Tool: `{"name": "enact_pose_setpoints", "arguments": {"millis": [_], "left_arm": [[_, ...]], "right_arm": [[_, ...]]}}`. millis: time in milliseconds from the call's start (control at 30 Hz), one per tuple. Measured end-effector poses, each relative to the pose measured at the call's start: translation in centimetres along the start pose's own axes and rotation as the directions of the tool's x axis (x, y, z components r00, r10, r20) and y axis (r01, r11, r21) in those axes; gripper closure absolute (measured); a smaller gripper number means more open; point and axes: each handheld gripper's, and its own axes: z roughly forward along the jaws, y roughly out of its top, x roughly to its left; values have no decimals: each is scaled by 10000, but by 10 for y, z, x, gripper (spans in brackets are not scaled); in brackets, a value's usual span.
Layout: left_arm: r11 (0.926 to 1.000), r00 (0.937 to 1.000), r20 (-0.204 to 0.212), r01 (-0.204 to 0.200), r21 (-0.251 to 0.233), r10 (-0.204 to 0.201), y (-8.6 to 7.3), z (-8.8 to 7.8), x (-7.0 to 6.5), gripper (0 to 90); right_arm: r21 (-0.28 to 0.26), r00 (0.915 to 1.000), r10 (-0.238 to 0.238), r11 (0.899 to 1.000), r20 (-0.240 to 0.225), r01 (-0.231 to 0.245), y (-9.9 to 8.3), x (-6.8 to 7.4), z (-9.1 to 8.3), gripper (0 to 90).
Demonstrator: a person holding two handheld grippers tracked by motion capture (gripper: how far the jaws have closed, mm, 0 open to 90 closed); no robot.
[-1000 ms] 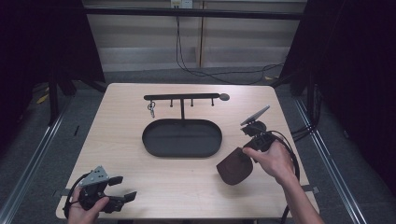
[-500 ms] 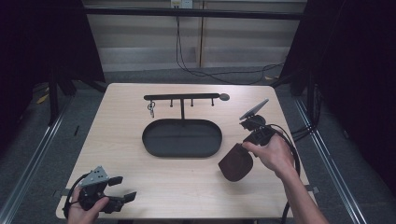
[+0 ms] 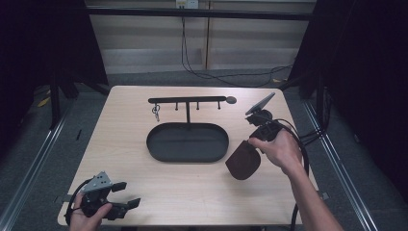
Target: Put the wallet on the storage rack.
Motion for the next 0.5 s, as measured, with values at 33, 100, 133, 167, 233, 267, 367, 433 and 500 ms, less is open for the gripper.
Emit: {"name": "enact_pose_setpoints", "arguments": {"millis": [33,100,133,167,233,267,367,433,500], "left_arm": [[10000,10000,2,2,3,-2,0,0,0,183],[10000,10000,-2,7,-1,-7,0,0,0,183],[10000,10000,4,0,6,0,0,0,0,183],[10000,10000,8,0,12,0,0,0,0,183],[10000,10000,7,-21,17,21,0,0,0,183],[10000,10000,15,-9,9,9,0,0,0,183],[10000,10000,18,-3,20,3,0,0,0,183],[10000,10000,26,47,-3,-47,0,0,0,183],[10000,10000,38,36,-5,-36,0,0,0,183]], "right_arm": [[24,10000,-31,10000,-1,31,2,0,-1,720],[-19,10000,-2,10000,37,2,4,0,-3,722],[-47,10000,17,10000,14,-17,5,0,-4,723],[-57,10000,22,10000,43,-22,7,1,-6,723],[-68,9999,4,10000,113,-3,10,1,-8,725],[-76,9999,20,10000,100,-19,11,1,-8,726],[-88,9999,80,9999,106,-79,17,0,-11,729],[-105,9999,81,9999,151,-79,21,-1,-12,730],[-133,9998,116,9998,160,-114,24,-1,-13,731]]}}
